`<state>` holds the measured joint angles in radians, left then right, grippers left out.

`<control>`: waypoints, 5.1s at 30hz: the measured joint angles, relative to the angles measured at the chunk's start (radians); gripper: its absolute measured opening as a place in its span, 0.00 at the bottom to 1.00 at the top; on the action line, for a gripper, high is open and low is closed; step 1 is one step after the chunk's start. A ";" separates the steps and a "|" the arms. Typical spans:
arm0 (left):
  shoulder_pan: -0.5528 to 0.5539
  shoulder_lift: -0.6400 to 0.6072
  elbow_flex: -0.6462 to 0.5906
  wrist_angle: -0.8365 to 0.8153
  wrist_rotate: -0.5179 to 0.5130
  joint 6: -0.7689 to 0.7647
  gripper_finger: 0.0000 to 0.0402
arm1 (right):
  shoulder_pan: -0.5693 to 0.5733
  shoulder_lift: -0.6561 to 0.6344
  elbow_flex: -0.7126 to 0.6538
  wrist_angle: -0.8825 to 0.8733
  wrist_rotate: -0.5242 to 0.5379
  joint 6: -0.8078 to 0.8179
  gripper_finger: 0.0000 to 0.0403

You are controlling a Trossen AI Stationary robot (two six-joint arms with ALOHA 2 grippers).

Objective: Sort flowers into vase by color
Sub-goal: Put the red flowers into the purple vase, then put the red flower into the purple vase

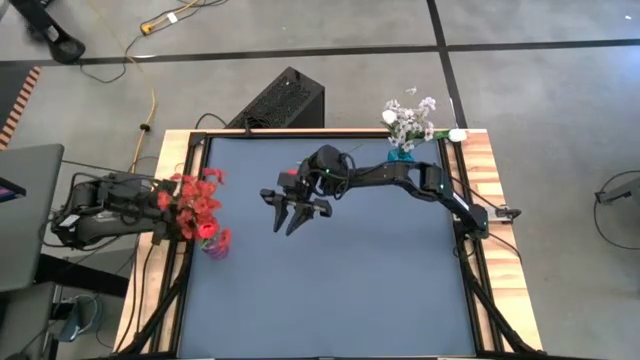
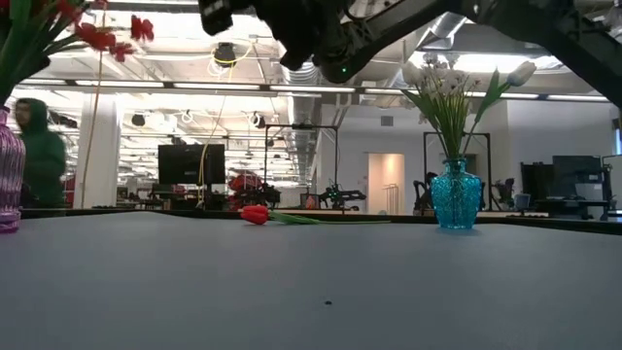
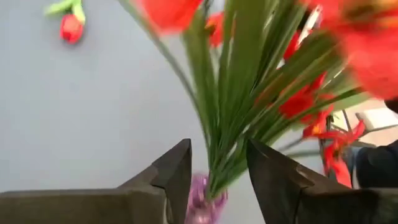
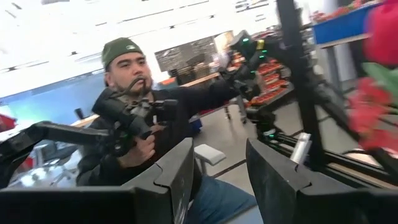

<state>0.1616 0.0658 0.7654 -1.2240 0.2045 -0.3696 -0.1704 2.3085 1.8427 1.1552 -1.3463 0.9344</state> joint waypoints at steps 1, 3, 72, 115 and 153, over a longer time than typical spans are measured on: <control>0.000 0.000 0.008 -0.022 0.000 -0.017 0.36 | -0.010 0.000 0.000 -0.001 0.001 0.000 0.43; 0.000 0.000 0.020 -0.071 0.011 -0.052 0.37 | -0.030 0.000 0.000 -0.007 0.005 0.000 0.43; 0.000 0.000 0.212 0.086 -0.164 0.166 0.38 | -0.416 -0.001 -0.010 -1.983 1.331 -1.703 0.43; 0.000 0.000 0.253 0.087 -0.054 0.046 0.38 | -0.204 -0.311 0.146 -2.021 0.563 -1.544 0.04; 0.330 0.000 -0.037 0.935 0.607 -0.014 0.38 | 0.295 -0.307 -0.016 -0.852 0.770 -1.020 0.04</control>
<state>0.4915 0.0662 0.7282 -0.2893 0.8113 -0.3837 0.1250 2.0018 1.8271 0.3034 -0.5758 -0.0853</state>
